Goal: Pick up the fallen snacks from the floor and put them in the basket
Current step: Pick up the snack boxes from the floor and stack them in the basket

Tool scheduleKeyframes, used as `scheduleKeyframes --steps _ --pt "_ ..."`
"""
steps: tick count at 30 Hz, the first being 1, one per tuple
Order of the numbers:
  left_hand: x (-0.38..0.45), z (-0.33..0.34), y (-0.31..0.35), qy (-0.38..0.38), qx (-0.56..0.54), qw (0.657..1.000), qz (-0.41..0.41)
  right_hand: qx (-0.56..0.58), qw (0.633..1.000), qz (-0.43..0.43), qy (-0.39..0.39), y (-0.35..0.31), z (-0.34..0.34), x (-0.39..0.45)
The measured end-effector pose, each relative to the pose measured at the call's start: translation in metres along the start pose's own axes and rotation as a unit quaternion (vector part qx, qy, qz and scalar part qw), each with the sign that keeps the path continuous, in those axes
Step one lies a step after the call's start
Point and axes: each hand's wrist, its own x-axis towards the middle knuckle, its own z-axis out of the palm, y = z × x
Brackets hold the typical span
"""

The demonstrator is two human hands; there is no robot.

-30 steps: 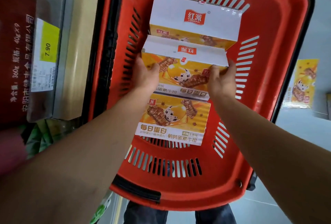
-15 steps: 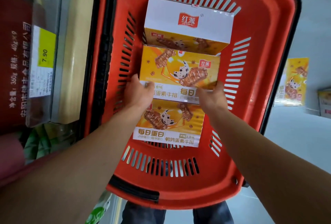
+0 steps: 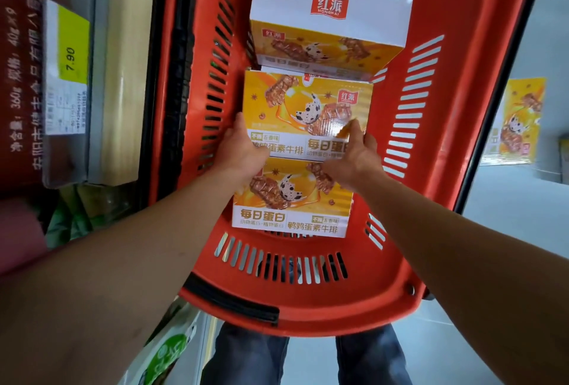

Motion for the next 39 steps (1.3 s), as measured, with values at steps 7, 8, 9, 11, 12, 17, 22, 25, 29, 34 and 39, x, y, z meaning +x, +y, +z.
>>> scheduleKeyframes --steps 7,8,9,11,12,17,22,25,29,34,39 --pt "-0.045 -0.02 0.037 -0.011 -0.017 1.0 0.017 -0.035 0.994 -0.098 0.025 -0.012 -0.027 -0.06" --pt "-0.057 -0.02 0.045 -0.01 -0.015 0.999 0.026 -0.023 0.992 -0.121 0.039 -0.011 -0.037 -0.076" --pt "-0.067 -0.021 0.052 -0.01 -0.014 0.999 0.033 -0.011 0.989 -0.138 0.053 -0.009 -0.047 -0.09" --pt "-0.086 -0.021 0.068 -0.003 -0.015 0.999 0.049 0.01 0.983 -0.161 0.09 -0.005 -0.069 -0.113" --pt "-0.1 -0.019 0.08 -0.003 -0.022 0.998 0.059 0.025 0.979 -0.17 0.11 0.002 -0.084 -0.124" --pt "-0.155 0.011 0.148 -0.005 -0.06 0.993 0.101 0.155 0.953 -0.167 0.197 0.057 -0.149 -0.141" --pt "-0.192 0.073 0.247 0.036 -0.063 0.985 0.154 0.151 0.969 -0.078 0.182 0.164 -0.232 -0.117" --pt "-0.205 0.116 0.306 0.049 -0.032 0.982 0.179 0.148 0.975 -0.039 0.162 0.227 -0.278 -0.101" --pt "-0.219 0.179 0.377 0.016 0.041 0.983 0.18 0.16 0.978 -0.009 0.137 0.298 -0.33 -0.087" --pt "-0.224 0.252 0.444 -0.012 0.096 0.981 0.169 0.2 0.971 0.019 0.128 0.369 -0.377 -0.065" --pt "-0.208 0.304 0.482 -0.036 0.148 0.973 0.171 0.249 0.96 0.053 0.117 0.414 -0.387 -0.035"
